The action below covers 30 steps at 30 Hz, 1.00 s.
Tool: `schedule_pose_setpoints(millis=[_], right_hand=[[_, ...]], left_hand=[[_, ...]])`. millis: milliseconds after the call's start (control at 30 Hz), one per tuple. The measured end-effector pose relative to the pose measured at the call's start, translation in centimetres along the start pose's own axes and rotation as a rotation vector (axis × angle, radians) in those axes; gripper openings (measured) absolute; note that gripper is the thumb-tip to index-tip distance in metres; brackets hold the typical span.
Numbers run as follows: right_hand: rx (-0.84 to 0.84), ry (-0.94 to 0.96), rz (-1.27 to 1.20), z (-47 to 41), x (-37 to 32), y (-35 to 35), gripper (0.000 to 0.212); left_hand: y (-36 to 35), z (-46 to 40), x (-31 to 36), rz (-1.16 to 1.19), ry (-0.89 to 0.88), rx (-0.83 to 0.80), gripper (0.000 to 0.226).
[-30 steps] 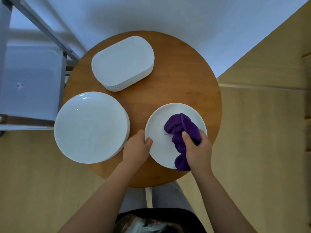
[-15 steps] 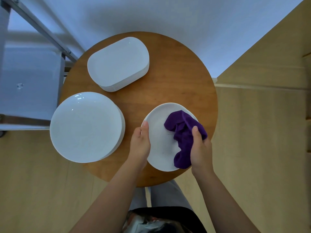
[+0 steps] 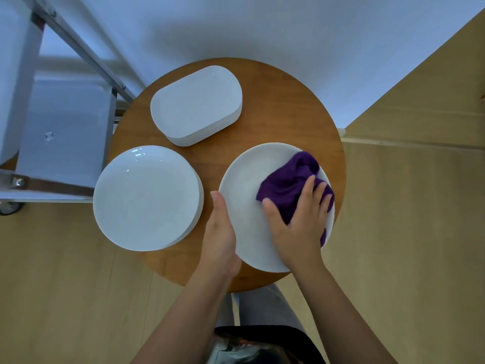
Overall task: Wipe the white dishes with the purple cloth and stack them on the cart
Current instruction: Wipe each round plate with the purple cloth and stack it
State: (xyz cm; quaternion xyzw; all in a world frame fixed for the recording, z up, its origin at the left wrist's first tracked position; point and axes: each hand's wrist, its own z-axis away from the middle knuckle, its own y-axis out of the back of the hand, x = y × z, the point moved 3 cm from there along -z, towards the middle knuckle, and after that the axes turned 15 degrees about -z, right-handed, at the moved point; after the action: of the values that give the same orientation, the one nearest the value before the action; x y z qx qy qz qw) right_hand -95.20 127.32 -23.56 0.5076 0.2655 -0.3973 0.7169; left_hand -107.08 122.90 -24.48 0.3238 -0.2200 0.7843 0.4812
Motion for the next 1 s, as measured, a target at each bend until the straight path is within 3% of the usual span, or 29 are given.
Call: schedule_pose_setpoints(millis=[100,200,300,433,533,600,767,1000], right_hand=[[0.216,0.054,-0.164,-0.7,-1.7,-0.3,0.094],[0.242,0.178,-0.204,-1.7,-3.2,-0.8,0.083],[0.11,0.307,-0.172,-2.2,-4.5,-1.7,0.07],[-0.197,0.435,-0.199,-1.1,-5.1,-3.2,0.056],[-0.392,0.43,-0.265,1.0,-4.5,-4.3,0.053],[-0.45,0.399,-0.334,1.9,-3.8,-4.5,0.049],[-0.566,0.291,-0.374,3.5,-1.9,-4.1,0.036],[-0.704,0.022,-0.42,3.5,0.2,-0.9,0.031]], left_hand=[[-0.4,0.8,0.2,0.019,-0.009,-0.024,0.03],[-0.7,1.1,1.1,-0.002,-0.034,0.0,0.025],[-0.4,1.0,1.7,-0.009,-0.017,0.008,0.032],[0.5,0.7,2.9,0.061,-0.042,0.137,0.066],[1.3,0.3,2.7,0.166,0.023,0.197,0.056],[1.9,0.1,2.2,0.227,0.085,0.167,0.048],[3.5,0.2,1.9,0.22,0.136,0.162,0.052],[4.8,0.2,3.5,0.055,0.001,0.071,0.045]])
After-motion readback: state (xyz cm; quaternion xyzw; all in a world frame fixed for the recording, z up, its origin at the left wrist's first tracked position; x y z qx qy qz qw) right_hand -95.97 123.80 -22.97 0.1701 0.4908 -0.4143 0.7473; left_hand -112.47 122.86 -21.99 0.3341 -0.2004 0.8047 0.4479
